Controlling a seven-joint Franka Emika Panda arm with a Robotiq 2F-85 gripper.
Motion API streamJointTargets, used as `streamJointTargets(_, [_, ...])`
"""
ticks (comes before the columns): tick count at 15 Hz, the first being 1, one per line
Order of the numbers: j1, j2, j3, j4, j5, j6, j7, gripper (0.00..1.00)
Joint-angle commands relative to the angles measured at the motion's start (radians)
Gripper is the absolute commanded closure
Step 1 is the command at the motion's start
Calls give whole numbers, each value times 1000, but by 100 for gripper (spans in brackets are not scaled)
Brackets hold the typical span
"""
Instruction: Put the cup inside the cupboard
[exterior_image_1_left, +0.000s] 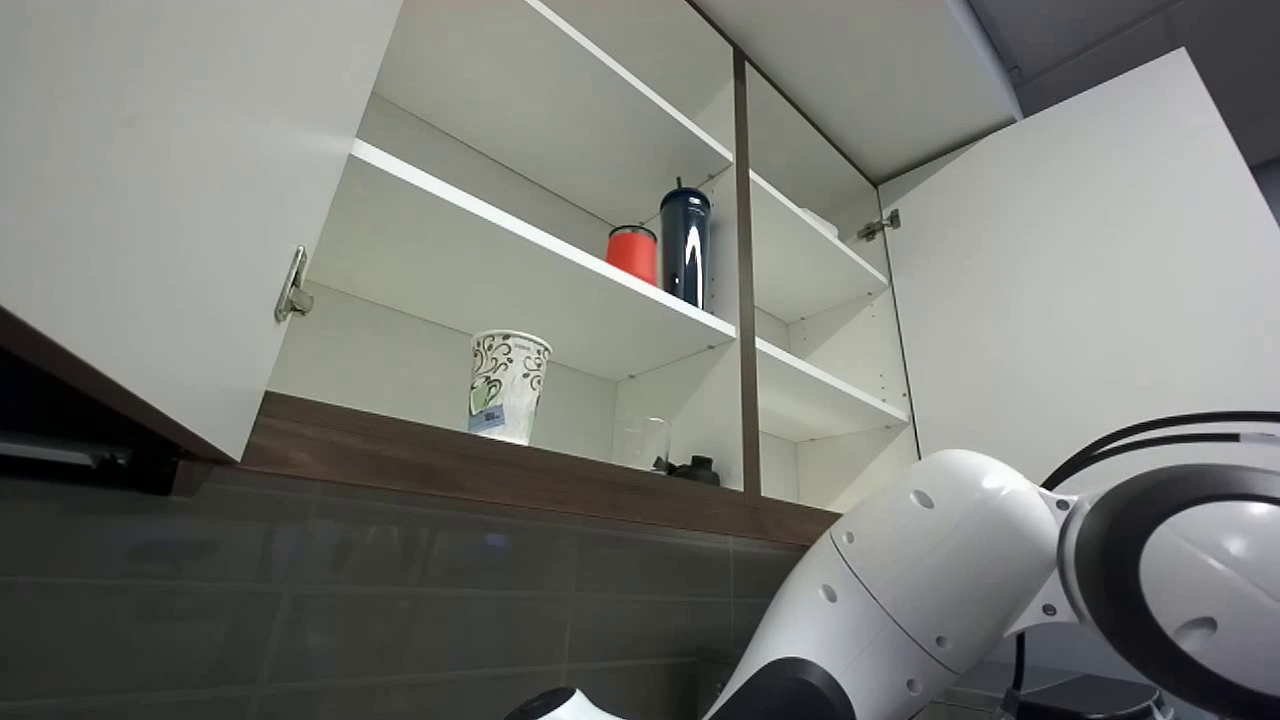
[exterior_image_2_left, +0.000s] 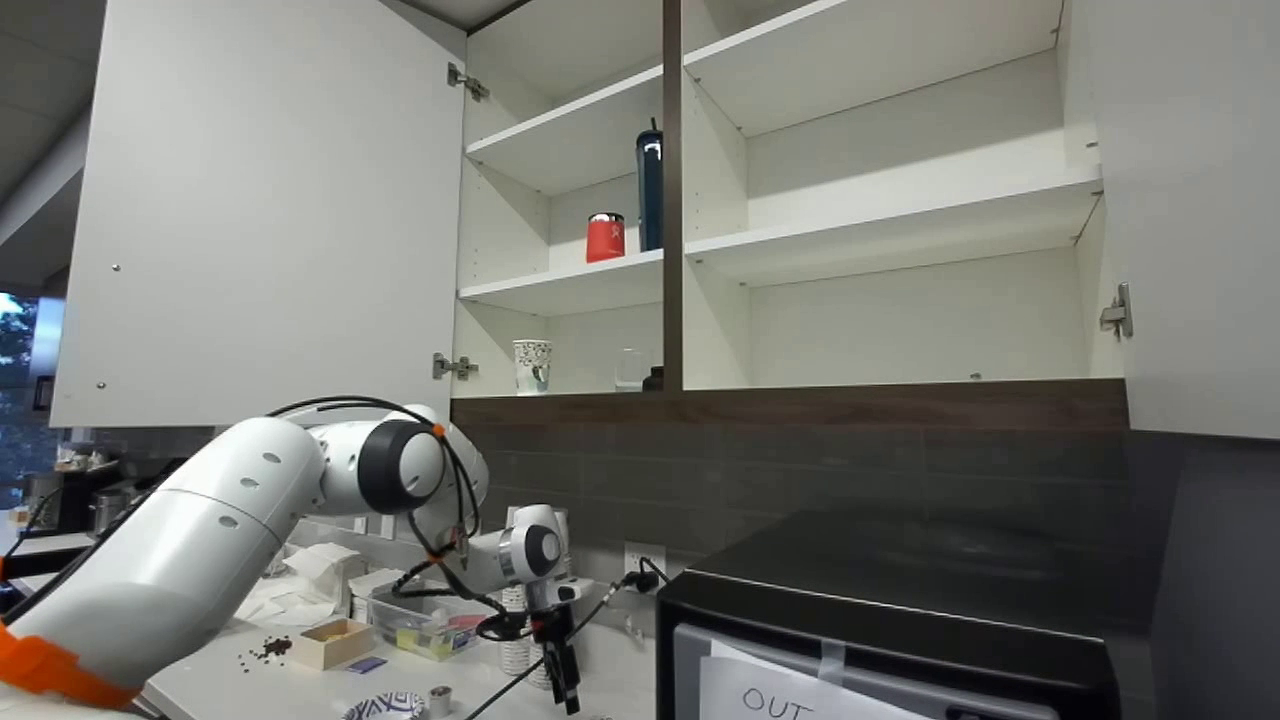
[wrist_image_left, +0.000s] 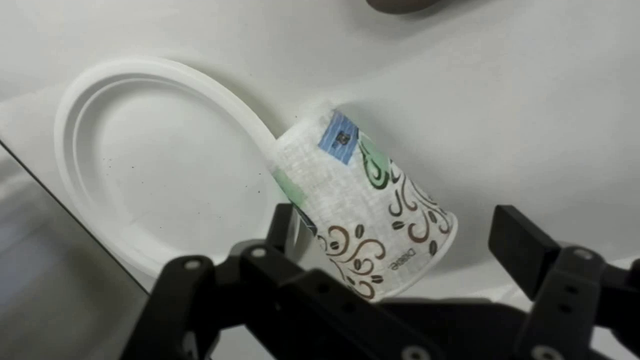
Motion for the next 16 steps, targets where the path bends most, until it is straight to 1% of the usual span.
streamJointTargets(1, [-10, 69, 10, 91, -19, -7, 31, 0])
streamJointTargets(4, [-8, 112, -6, 147, -35, 5, 40, 0])
streamJointTargets(8, [-18, 166, -17, 223, -32, -9, 57, 0])
streamJointTargets(10, [-23, 195, -26, 259, -32, -19, 55, 5])
streamJointTargets(11, [-26, 207, -29, 277, -28, -26, 55, 0])
streamJointTargets(12, [-28, 219, -33, 291, -28, -27, 56, 3])
streamJointTargets(13, [-31, 229, -35, 305, -25, -32, 54, 1])
streamJointTargets(16, [-38, 257, -43, 343, -23, -47, 56, 0])
